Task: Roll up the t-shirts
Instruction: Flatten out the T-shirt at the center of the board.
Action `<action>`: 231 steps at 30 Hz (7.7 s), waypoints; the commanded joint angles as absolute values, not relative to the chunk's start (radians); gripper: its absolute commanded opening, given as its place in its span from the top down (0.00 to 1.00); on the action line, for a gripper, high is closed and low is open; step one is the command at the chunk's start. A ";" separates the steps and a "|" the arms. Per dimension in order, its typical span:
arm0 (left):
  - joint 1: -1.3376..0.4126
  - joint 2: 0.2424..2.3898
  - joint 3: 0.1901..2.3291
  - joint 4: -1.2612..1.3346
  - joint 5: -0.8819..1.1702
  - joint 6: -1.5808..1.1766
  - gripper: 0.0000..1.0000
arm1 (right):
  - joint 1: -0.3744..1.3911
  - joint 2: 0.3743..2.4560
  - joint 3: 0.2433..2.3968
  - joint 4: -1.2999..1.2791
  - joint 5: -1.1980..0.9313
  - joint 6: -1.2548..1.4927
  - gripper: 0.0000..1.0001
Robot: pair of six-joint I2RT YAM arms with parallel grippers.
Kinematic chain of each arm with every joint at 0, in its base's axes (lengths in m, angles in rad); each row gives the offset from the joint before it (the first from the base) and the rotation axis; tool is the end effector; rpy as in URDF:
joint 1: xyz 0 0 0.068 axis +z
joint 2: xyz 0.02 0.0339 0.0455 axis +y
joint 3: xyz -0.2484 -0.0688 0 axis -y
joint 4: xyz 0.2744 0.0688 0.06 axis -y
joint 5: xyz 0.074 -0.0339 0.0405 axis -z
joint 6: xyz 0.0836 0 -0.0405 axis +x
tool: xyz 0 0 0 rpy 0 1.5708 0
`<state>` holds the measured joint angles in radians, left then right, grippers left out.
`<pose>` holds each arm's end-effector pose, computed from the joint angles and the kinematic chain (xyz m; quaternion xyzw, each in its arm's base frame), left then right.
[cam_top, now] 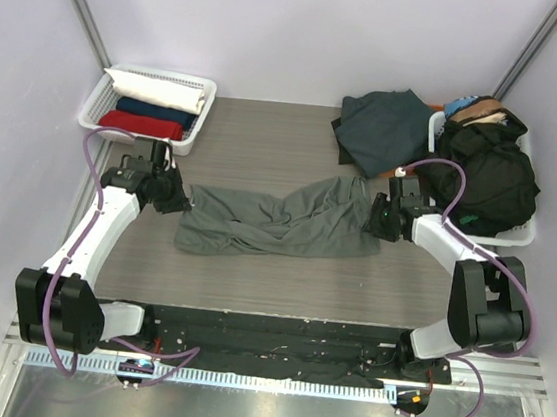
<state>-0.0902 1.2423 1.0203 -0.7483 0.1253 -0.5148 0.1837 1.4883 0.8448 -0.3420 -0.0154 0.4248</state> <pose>0.3072 -0.0383 0.2172 -0.1828 0.9359 -0.1450 0.2640 0.3361 0.0638 0.1131 0.1129 0.9508 0.0935 0.2730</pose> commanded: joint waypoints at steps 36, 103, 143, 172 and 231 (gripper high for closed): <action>-0.083 1.239 1.028 -0.707 0.167 -0.505 1.00 | 0.229 1.456 0.881 -0.313 -0.123 0.414 0.62; -0.083 1.232 1.014 -0.707 0.195 -0.491 1.00 | 0.224 1.241 0.812 -0.393 -0.014 0.474 0.99; -0.083 1.218 0.945 -0.727 0.024 -0.434 0.63 | 0.184 1.362 0.848 -0.281 -0.067 0.492 0.99; -0.083 1.385 0.989 -0.727 0.110 -0.417 0.98 | 0.155 1.338 0.804 -0.235 -0.153 0.502 0.99; -0.106 1.517 2.388 -0.611 0.170 -0.733 1.00 | 0.023 1.547 2.236 -0.756 -0.228 0.552 0.99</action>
<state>-0.1047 1.5017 2.1773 -0.7990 0.1169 -0.6998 0.0875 1.4830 1.9327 -0.7921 -0.1581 0.5053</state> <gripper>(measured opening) 0.012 0.029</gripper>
